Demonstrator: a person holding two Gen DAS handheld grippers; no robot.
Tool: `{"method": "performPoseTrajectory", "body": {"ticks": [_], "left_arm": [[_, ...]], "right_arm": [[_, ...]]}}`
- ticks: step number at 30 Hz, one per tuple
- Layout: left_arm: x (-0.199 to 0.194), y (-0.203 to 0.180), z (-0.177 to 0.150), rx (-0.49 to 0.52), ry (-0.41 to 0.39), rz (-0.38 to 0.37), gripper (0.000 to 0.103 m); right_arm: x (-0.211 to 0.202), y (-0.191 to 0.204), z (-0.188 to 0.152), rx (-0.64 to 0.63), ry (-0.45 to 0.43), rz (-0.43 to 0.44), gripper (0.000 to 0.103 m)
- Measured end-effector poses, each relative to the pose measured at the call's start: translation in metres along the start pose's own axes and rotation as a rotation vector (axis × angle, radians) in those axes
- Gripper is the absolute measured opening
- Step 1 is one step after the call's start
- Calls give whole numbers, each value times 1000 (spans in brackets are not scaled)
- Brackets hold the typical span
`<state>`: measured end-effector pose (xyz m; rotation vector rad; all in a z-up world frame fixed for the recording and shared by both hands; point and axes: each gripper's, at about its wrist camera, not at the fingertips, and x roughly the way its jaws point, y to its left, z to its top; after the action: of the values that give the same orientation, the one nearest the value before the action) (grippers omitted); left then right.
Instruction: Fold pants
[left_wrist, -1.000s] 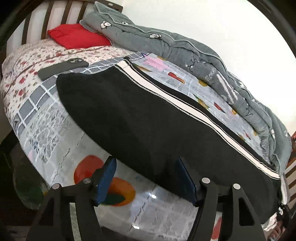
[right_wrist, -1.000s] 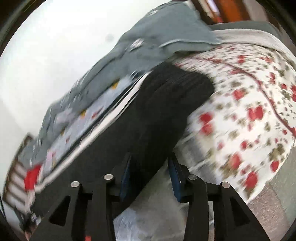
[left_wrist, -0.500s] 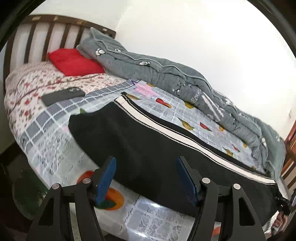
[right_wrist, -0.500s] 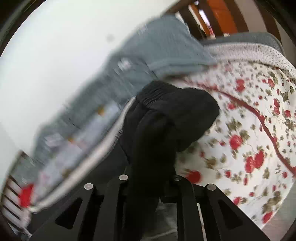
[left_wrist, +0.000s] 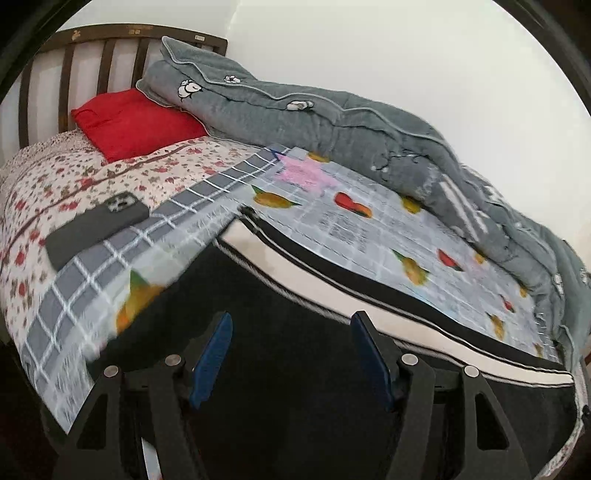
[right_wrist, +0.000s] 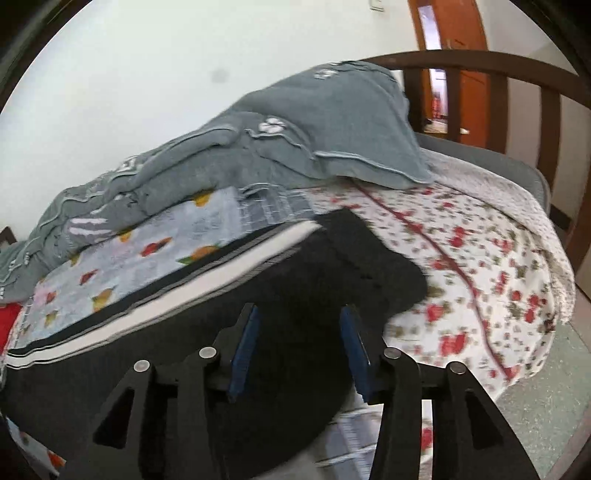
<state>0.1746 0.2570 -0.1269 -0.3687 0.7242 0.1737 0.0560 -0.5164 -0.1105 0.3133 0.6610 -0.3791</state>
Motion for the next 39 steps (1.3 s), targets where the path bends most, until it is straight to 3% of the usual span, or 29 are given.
{"method": "performPoseTrajectory", "body": {"ticks": [6, 11, 14, 15, 16, 17, 20, 21, 23, 26, 30, 33, 35, 37, 39], "left_arm": [[35, 13, 31, 44, -12, 78, 64], [78, 17, 55, 89, 44, 109, 63], [100, 19, 61, 102, 57, 149, 51], [106, 19, 61, 110, 74, 149, 32], [109, 18, 61, 121, 80, 145, 21], [105, 16, 61, 133, 50, 143, 18], [62, 18, 67, 113, -160, 57, 17], [58, 20, 71, 105, -184, 51, 17], [72, 23, 78, 96, -138, 69, 17], [110, 25, 71, 101, -3, 150, 17], [112, 28, 63, 94, -9, 147, 19], [118, 30, 64, 86, 13, 168, 30], [117, 31, 65, 83, 8, 197, 43], [114, 33, 67, 70, 8, 240, 62], [108, 34, 69, 58, 14, 236, 62]], "right_arm": [[14, 58, -2, -53, 21, 62, 46], [31, 94, -3, -60, 40, 101, 46], [42, 114, -4, -94, 54, 98, 46], [45, 119, -5, -106, 58, 94, 46], [50, 125, -7, -121, 64, 87, 46], [53, 129, -8, -128, 68, 84, 46], [60, 134, -9, -137, 86, 84, 46], [62, 136, -9, -135, 88, 83, 46], [69, 141, -5, -134, 102, 97, 46], [82, 161, -1, -187, 120, 126, 46], [95, 192, 1, -369, 121, 135, 52], [108, 209, 7, -472, 121, 116, 57], [123, 218, 8, -497, 128, 125, 57], [150, 225, 0, -524, 175, 97, 57], [177, 225, -7, -495, 239, 58, 57]]}}
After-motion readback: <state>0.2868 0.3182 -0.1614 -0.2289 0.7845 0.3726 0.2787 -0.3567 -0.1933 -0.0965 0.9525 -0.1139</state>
